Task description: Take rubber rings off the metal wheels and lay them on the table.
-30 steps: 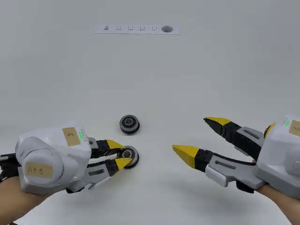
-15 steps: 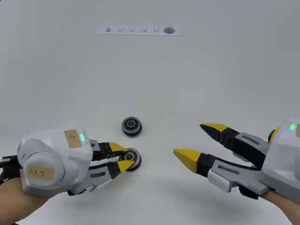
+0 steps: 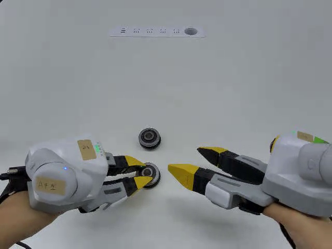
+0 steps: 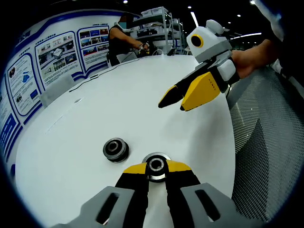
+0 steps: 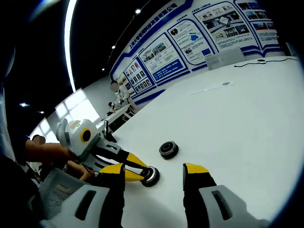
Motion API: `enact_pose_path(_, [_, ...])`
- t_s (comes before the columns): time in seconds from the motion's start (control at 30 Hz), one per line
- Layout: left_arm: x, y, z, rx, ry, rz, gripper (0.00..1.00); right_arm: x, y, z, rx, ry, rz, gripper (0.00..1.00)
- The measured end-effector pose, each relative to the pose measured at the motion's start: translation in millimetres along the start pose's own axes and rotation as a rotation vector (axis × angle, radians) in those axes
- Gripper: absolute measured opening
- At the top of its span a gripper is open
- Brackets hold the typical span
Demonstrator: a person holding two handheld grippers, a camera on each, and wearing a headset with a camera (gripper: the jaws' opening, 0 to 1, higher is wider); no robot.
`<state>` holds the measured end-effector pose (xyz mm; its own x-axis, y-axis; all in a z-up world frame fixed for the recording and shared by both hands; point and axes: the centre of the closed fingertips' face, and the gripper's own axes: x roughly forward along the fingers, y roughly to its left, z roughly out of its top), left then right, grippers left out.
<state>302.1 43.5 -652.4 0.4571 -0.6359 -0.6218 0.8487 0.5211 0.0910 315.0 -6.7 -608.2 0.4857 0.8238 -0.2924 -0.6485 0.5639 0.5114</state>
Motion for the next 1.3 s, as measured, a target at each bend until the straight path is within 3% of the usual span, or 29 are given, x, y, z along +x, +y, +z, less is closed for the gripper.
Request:
enact_pose_path(0.33, [0.3,-0.1,-0.2,0.018,0.007,-0.016,0.13,22.7,20.1,-13.0,0.125,0.008,0.05,0.51])
enact_pose_path(0.47, [0.2,0.1,-0.3,0.018,0.005,-0.016,0.13,31.4,21.9,-17.8,0.232,0.02,0.054,0.48])
enact_pose_path(0.8, [0.1,0.1,-0.1,0.018,0.0,-0.016,0.13,42.3,18.5,-28.4,0.324,0.065,0.043,0.47])
enact_pose_path(1.3, [0.0,-0.2,-0.5,0.013,-0.007,-0.011,0.13,44.3,21.6,-38.2,0.386,0.091,0.051,0.47])
